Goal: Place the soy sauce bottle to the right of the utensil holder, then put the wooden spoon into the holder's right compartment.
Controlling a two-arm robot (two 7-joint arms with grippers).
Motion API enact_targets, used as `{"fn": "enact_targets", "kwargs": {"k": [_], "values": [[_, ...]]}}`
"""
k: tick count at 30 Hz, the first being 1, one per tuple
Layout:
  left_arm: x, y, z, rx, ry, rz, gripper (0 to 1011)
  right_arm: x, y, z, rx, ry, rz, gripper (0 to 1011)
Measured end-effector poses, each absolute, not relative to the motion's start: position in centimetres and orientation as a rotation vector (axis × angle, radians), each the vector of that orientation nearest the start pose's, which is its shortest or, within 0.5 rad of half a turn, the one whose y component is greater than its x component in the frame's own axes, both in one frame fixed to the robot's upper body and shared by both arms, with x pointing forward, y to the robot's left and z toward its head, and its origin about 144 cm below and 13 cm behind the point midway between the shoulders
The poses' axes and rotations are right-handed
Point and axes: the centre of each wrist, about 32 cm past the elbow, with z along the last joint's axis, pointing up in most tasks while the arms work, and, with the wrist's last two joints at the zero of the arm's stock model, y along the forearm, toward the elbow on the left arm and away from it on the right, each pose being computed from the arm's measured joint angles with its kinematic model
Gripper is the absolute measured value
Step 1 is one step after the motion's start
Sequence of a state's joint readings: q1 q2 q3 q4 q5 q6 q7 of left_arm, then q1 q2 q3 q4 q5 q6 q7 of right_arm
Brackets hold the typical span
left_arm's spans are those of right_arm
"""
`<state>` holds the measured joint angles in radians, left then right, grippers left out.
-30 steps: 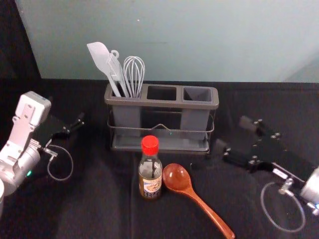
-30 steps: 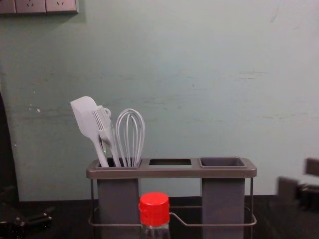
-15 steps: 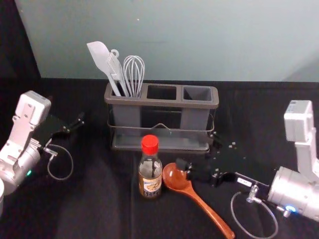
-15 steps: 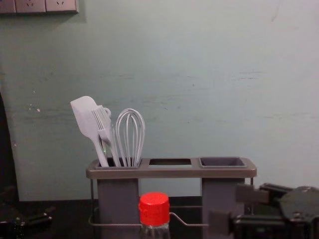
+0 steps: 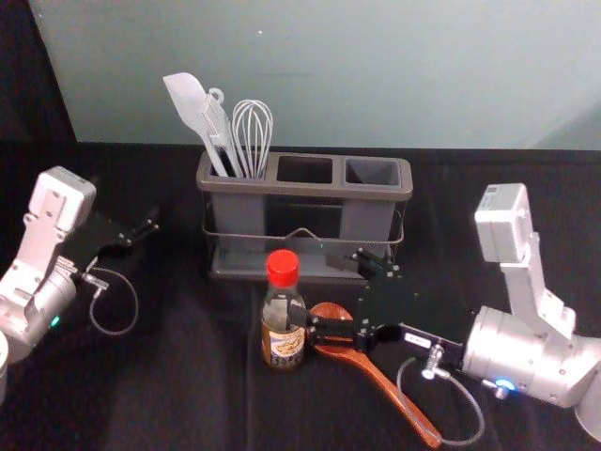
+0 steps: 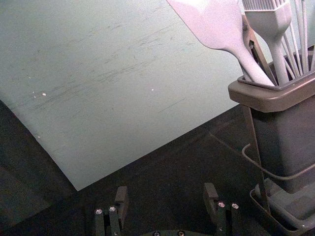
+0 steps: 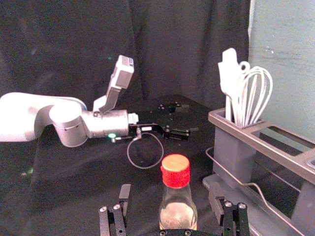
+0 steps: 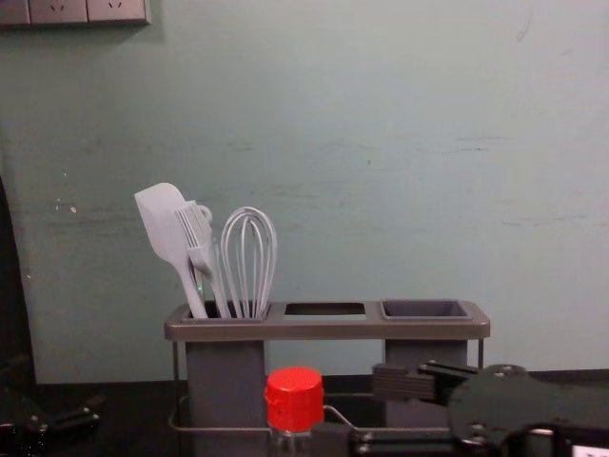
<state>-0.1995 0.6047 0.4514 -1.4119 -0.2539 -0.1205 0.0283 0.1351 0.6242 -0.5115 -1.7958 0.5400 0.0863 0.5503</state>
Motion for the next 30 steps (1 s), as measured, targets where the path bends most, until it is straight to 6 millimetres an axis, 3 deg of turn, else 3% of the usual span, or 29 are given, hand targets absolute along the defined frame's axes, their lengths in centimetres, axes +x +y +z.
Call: {"fn": "enact_targets", "kwargs": {"k": [30], "values": [[48.9, 31.0, 114.0, 0.304, -0.285, 1.248, 1005, 46.6, -20.5, 119.0, -0.074, -0.095, -0.472, 1003]]}}
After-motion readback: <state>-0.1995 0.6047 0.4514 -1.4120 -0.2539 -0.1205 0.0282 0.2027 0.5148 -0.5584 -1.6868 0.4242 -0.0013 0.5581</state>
